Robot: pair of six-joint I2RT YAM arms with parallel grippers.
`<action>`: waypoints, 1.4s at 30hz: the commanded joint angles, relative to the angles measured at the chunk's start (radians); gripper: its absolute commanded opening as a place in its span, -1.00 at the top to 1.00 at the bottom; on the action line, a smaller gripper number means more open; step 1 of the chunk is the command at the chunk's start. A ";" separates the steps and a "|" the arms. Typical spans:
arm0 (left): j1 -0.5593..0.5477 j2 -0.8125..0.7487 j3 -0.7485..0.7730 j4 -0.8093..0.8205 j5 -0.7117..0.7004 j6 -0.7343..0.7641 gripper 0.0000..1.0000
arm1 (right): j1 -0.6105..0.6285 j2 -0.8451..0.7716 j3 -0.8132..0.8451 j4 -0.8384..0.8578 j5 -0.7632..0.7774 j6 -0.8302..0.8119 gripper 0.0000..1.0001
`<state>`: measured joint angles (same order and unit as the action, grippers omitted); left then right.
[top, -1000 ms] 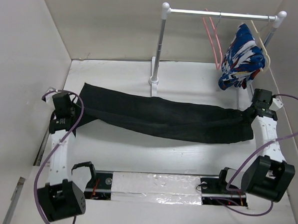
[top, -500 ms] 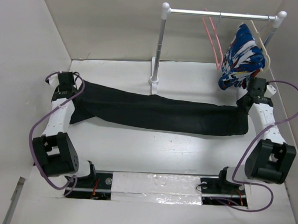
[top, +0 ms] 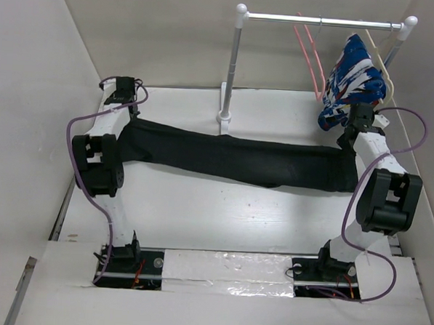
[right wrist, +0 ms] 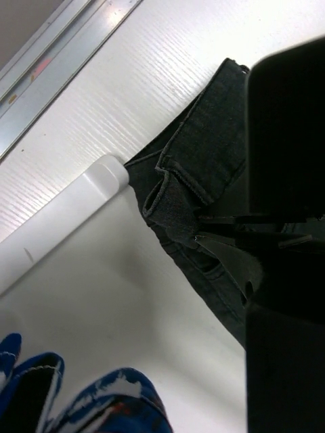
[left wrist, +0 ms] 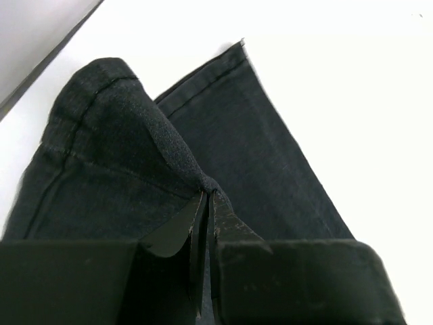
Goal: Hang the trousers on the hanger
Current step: Fold the trousers at the center of the board.
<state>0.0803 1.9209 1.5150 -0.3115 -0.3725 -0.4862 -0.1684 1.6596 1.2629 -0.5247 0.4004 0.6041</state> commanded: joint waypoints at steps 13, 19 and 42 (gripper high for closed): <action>-0.054 0.133 0.222 0.025 -0.102 0.101 -0.17 | -0.013 0.072 0.095 0.141 -0.090 0.057 0.00; -0.054 -0.071 0.015 0.069 -0.065 -0.012 -0.16 | -0.003 -0.066 -0.024 0.190 -0.181 0.121 -0.82; 0.056 -0.453 -0.759 0.305 0.218 -0.362 -0.28 | -0.008 -0.979 -0.976 0.466 -0.483 0.020 -0.12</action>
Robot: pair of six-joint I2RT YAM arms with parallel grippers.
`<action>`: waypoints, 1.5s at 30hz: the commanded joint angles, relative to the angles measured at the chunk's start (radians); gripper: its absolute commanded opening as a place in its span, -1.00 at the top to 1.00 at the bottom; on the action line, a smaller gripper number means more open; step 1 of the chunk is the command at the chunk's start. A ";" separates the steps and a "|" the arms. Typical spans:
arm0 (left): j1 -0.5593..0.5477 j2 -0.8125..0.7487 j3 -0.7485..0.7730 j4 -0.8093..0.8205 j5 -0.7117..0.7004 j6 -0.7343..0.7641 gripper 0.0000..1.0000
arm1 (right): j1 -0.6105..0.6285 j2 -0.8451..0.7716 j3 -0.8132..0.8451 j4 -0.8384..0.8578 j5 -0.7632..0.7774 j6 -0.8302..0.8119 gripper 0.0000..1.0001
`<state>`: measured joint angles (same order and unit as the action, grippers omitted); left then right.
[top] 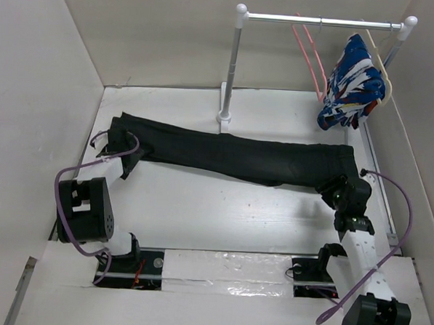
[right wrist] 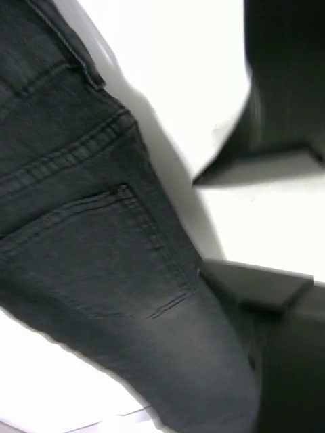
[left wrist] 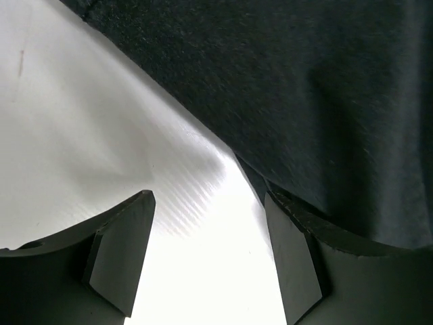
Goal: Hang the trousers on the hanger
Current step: Fold the trousers at the center of the board.
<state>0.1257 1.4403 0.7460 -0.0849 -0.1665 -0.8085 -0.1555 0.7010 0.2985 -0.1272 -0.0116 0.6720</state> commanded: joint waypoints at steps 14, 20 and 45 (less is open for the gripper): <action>0.011 0.184 0.075 0.134 -0.013 -0.066 -0.23 | -0.217 0.235 -0.052 0.248 -0.260 -0.060 -0.43; 0.011 0.193 0.076 0.154 -0.033 -0.075 0.21 | -0.239 0.422 0.039 0.311 -0.239 -0.009 -0.39; 0.049 0.095 0.199 -0.193 -0.380 0.054 1.00 | -0.360 0.272 -0.008 0.212 -0.145 -0.029 1.00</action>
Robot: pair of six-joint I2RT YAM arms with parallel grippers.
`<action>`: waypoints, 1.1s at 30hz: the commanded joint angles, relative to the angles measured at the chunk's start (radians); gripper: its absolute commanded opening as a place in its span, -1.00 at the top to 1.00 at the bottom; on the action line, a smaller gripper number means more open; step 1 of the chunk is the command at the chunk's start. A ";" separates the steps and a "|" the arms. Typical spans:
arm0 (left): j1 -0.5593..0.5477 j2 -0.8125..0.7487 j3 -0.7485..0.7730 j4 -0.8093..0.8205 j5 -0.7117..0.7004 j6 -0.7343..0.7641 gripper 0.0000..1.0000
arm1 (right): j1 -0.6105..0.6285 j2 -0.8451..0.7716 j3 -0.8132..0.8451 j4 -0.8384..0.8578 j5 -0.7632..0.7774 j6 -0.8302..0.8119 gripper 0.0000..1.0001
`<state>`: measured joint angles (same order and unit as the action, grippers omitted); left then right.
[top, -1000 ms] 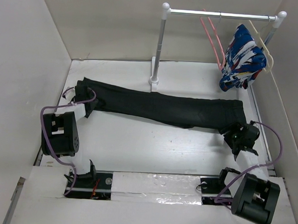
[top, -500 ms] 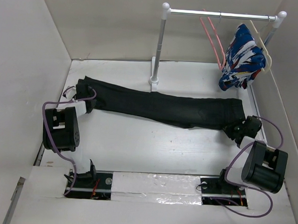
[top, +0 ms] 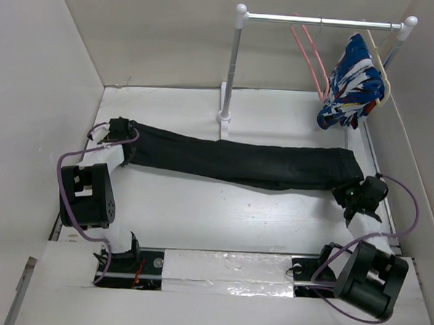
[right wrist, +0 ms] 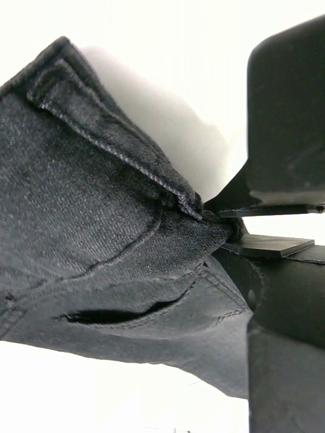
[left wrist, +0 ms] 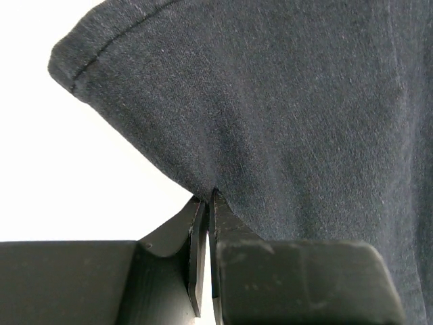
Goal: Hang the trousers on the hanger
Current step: Fold the trousers at the center of the board.
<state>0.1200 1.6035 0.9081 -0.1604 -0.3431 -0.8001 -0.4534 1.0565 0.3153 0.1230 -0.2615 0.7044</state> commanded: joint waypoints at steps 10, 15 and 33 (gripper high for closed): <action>0.069 -0.260 -0.106 -0.222 -0.172 -0.014 0.38 | -0.125 -0.385 -0.073 -0.258 0.047 -0.138 0.27; 0.069 -0.405 -0.109 -0.107 -0.007 0.071 -0.27 | -0.134 -0.330 0.011 -0.339 0.122 -0.154 -1.00; -0.670 -0.485 -0.129 0.240 0.236 0.133 1.00 | -0.166 0.048 0.028 0.024 0.036 -0.019 0.47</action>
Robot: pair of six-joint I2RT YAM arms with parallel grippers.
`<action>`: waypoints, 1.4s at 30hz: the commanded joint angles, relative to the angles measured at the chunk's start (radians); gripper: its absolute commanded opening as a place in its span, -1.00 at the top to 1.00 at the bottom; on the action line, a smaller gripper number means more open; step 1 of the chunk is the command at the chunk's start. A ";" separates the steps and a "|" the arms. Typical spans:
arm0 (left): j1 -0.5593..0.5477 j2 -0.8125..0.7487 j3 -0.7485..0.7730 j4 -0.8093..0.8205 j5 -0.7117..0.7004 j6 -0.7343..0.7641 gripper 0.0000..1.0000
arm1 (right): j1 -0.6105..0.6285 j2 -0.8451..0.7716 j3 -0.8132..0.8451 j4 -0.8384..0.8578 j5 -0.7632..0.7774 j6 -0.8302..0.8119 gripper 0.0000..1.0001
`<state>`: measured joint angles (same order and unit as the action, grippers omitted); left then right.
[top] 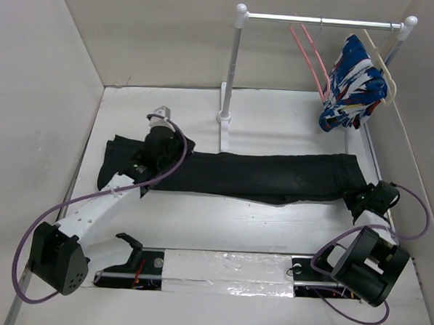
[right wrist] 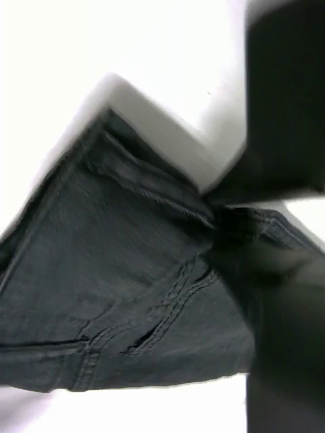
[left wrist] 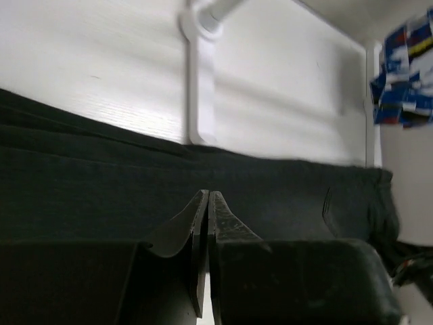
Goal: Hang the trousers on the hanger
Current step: Fold the trousers at the center of the board.
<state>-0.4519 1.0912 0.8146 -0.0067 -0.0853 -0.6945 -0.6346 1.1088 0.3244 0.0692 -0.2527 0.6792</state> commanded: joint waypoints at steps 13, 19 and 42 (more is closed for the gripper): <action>-0.300 0.062 -0.316 0.271 -0.177 0.013 1.00 | 0.522 -0.785 -0.007 -0.276 -0.039 -0.139 1.00; -0.300 0.036 -0.452 0.362 -0.137 -0.029 1.00 | 0.769 -0.608 0.207 -0.263 -0.031 -0.107 1.00; -0.589 0.427 -0.353 0.591 -0.160 -0.145 1.00 | 1.323 -0.291 0.926 -0.345 0.369 -0.263 1.00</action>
<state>-0.9768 1.4384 0.3950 0.5446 -0.2497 -0.8162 0.6830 0.8165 1.1385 -0.3542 0.1276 0.4625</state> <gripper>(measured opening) 0.003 0.157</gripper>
